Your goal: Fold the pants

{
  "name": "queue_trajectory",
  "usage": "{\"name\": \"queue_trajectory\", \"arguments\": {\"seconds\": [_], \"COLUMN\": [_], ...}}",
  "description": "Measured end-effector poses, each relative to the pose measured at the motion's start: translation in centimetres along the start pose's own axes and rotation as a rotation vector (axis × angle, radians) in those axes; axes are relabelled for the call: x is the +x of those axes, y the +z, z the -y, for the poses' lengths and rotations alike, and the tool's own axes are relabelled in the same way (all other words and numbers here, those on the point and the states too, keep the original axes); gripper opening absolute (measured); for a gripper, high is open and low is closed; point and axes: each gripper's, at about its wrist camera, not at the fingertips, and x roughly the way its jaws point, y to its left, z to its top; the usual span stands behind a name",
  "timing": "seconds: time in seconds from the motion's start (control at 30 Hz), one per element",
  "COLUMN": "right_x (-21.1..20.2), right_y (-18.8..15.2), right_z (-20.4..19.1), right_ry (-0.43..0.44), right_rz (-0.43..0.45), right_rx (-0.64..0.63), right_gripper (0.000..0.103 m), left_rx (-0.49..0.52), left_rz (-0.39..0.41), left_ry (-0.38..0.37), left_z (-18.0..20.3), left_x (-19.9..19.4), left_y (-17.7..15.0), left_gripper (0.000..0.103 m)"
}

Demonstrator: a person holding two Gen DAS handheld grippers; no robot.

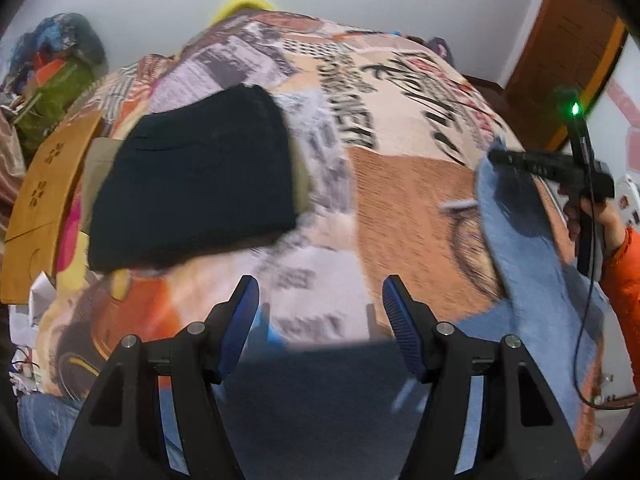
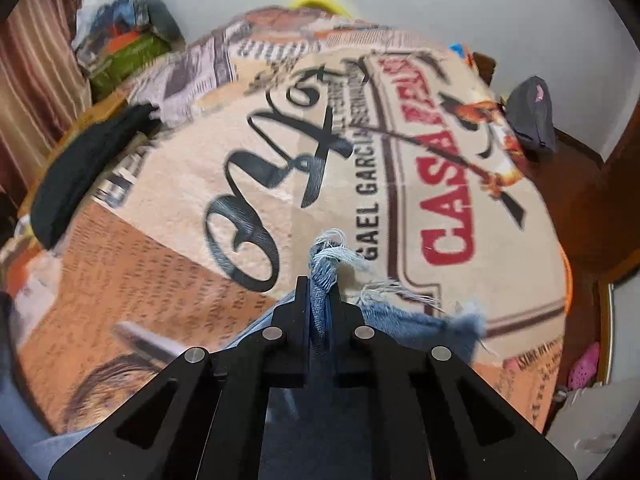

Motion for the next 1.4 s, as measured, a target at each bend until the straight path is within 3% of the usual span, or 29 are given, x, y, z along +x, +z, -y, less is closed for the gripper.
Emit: {"name": "queue_trajectory", "arguments": {"seconds": [0.2, 0.33, 0.47, 0.57, 0.63, 0.67, 0.7, 0.9, 1.07, 1.2, 1.4], "right_x": [-7.8, -12.0, -15.0, -15.7, -16.2, -16.4, -16.7, -18.5, -20.1, -20.1, -18.4], "right_y": [-1.3, -2.2, -3.2, -3.2, -3.5, -3.7, -4.1, -6.0, -7.2, -8.8, -12.3], "right_z": [1.4, 2.4, 3.2, 4.0, 4.5, 4.7, 5.1, 6.0, 7.0, 7.4, 8.6], "right_ry": [-0.007, -0.025, -0.033, -0.039, -0.037, -0.034, -0.03, -0.037, -0.051, -0.069, -0.075], "right_rz": [0.107, 0.154, 0.186, 0.2, 0.209, 0.213, 0.218, 0.241, 0.286, 0.311, 0.247], "right_rx": [0.04, 0.059, 0.074, 0.083, 0.092, 0.097, 0.106, 0.103, 0.11, 0.086, 0.115], "right_gripper": [0.005, 0.006, 0.006, 0.006, 0.006, 0.006, 0.006, 0.006, 0.006, 0.006, 0.006], "left_rx": [0.056, 0.123, 0.135, 0.171, 0.183, 0.19, 0.189, 0.197, 0.274, 0.295, 0.3], "left_rz": [-0.029, -0.041, -0.101, -0.103, -0.099, -0.099, -0.095, -0.031, 0.014, 0.003, -0.041], "left_ry": [-0.109, -0.127, -0.223, -0.236, -0.227, -0.224, -0.217, -0.213, -0.198, -0.197, -0.209], "left_z": [5.1, 8.8, 11.4, 13.4, 14.1, 14.5, 14.7, 15.9, 18.4, 19.7, 20.9], "left_x": [-1.3, -1.7, -1.4, -1.4, -1.6, -1.6, -1.7, -4.1, -6.2, -6.1, -5.4], "left_y": [-2.1, -3.7, -4.9, -5.3, -5.5, -5.6, -5.7, -6.2, -7.3, -8.5, -10.3], "left_gripper": [0.064, 0.064, 0.064, 0.06, 0.036, 0.018, 0.014, 0.008, 0.008, 0.008, 0.008]}}
